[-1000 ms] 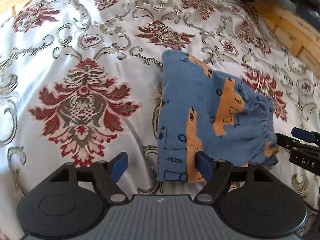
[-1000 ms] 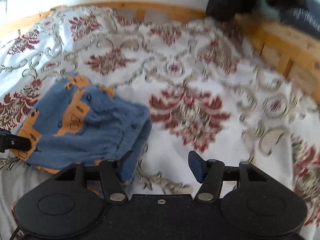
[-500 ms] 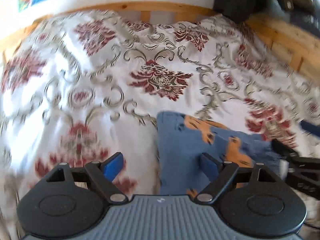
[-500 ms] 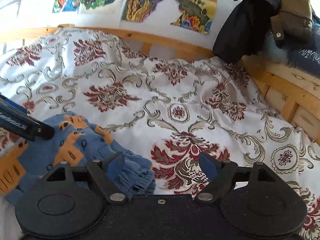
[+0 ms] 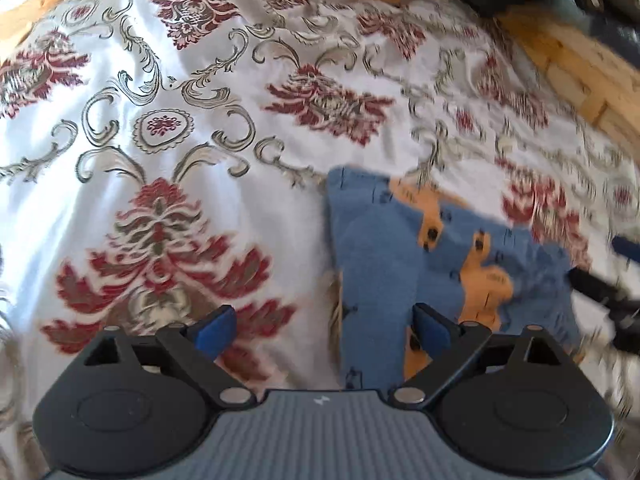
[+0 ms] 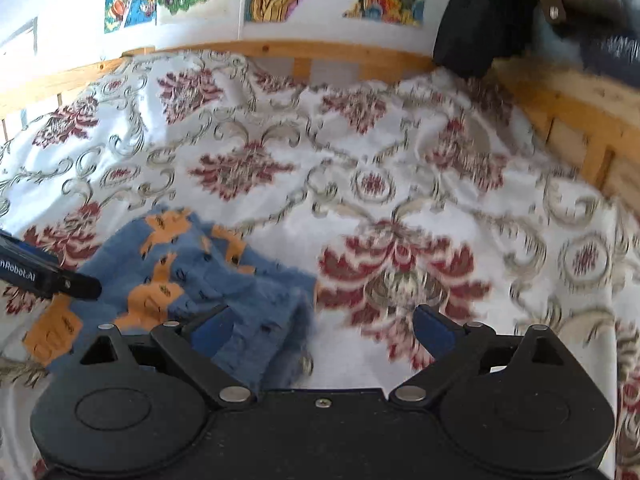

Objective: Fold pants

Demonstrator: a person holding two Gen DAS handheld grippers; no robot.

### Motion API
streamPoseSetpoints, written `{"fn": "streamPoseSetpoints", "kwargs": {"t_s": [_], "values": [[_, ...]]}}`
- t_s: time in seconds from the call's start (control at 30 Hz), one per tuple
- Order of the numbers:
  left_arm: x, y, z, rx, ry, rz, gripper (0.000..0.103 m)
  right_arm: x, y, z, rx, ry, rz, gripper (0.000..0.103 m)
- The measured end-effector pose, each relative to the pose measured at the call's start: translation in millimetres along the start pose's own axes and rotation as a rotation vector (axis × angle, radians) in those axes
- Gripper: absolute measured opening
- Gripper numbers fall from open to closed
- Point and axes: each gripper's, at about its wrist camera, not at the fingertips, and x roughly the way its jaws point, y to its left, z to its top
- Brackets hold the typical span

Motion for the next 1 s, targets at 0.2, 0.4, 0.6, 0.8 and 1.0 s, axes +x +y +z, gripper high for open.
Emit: {"fn": "streamPoseSetpoints", "kwargs": {"t_s": [0.2, 0.4, 0.6, 0.8, 1.0], "values": [[-8.9, 5.6, -5.0, -0.045, 0.029, 0.009, 0.096, 12.4, -18.1, -6.8, 0.181, 0.102, 0.142, 0.090], [-12.6, 3.8, -2.4, -0.059, 0.035, -0.033, 0.097, 21.9, -31.4, -7.2, 0.338, 0.158, 0.284, 0.080], [-5.7, -0.3, -3.0, -0.056, 0.063, -0.085, 0.088, 34.2, -31.8, -11.3, 0.391, 0.219, 0.347, 0.042], [-3.5, -1.7, -3.9, -0.068, 0.101, -0.190, 0.046, 30.9, -35.3, -12.4, 0.444, 0.207, 0.354, 0.028], [-6.4, -1.8, -3.1, -0.117, 0.102, -0.198, 0.026, 9.8, -21.9, -3.9, 0.340, 0.115, 0.343, 0.019]]}}
